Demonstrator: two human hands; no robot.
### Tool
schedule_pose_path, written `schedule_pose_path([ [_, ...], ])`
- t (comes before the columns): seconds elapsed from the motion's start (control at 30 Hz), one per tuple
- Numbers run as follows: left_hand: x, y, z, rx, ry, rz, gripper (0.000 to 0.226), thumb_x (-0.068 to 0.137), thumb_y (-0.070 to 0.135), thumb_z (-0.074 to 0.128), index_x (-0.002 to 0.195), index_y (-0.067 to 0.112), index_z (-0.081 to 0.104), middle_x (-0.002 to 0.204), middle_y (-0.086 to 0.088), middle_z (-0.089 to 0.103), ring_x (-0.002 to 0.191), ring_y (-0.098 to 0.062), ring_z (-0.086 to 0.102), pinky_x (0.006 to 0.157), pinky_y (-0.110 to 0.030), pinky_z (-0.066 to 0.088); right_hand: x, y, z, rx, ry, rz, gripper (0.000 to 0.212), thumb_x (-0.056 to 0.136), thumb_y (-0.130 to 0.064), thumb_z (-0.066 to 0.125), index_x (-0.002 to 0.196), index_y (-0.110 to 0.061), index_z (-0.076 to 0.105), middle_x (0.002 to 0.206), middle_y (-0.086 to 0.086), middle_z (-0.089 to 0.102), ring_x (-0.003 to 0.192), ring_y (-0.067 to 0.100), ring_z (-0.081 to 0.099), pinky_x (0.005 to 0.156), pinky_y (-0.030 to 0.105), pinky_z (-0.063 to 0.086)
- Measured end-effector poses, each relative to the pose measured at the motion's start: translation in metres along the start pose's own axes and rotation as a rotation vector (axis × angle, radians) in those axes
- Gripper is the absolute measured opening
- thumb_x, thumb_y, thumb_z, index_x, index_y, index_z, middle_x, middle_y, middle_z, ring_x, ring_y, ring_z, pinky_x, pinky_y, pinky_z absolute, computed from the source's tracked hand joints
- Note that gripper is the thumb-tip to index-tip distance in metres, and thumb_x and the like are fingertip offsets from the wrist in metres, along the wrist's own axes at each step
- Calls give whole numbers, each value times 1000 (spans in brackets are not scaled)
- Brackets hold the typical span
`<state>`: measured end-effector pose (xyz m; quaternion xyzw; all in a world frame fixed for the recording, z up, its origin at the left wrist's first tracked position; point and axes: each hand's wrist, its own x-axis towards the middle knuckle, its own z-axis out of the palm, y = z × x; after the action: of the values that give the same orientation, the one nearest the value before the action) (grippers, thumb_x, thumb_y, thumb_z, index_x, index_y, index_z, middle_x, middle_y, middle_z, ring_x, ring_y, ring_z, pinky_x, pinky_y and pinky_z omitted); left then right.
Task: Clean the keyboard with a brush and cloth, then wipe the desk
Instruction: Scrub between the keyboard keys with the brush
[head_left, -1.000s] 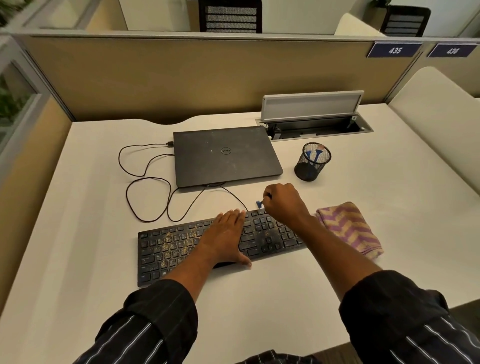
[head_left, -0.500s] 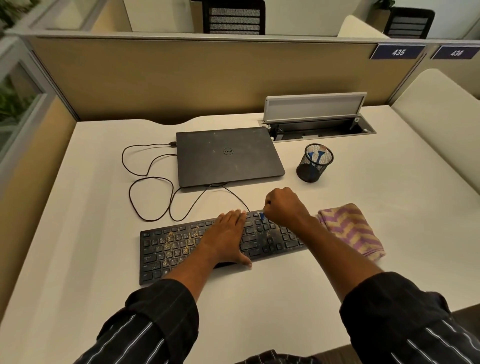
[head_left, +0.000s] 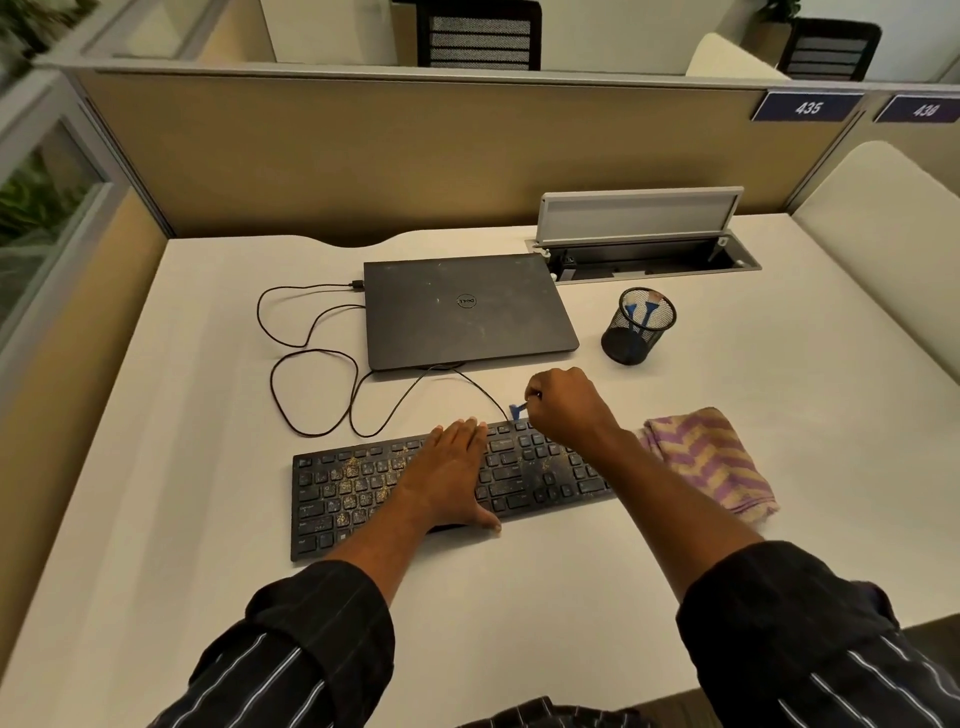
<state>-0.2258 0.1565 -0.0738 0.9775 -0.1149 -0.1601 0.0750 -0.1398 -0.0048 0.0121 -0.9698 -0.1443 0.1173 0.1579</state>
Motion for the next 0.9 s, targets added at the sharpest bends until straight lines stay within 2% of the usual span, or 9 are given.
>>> schedule_pose_path([
  [0.1,-1,-1,0,-11,6,6,138,66,82,68,160,11,-4,168,-11,-1,155,-27,-1,126,-46,5,-4,-5,5,-87,-51,-20,25,92,-16,61,112,-5,71,107,14,70,90,25,65,78,30,50],
  [0.27,-3,-3,0,-10,27,20,135,68,80,68,159,10,-3,168,-11,0,155,-28,0,126,-44,3,-5,-10,3,-159,-75,-46,24,86,-15,69,108,-6,72,104,15,70,88,26,65,80,34,56],
  [0.47,-3,-3,0,-14,31,23,136,68,80,68,159,10,-3,168,-11,1,155,-28,1,126,-44,4,-1,-16,0,-151,-38,-81,25,88,-9,66,113,-7,72,107,14,71,90,26,66,75,28,51],
  [0.7,-3,-5,1,-27,18,26,136,67,80,70,160,11,-3,168,-10,0,155,-28,1,126,-46,6,-6,-13,3,-165,-84,-50,26,85,-16,72,108,-5,72,105,14,71,89,24,66,84,35,57],
  [0.9,-6,-8,2,-20,13,10,138,66,82,68,159,10,-4,168,-11,-1,155,-28,-1,126,-46,6,-4,-18,-3,-113,2,-41,26,88,-13,66,112,-5,72,106,16,71,89,27,66,81,35,56],
])
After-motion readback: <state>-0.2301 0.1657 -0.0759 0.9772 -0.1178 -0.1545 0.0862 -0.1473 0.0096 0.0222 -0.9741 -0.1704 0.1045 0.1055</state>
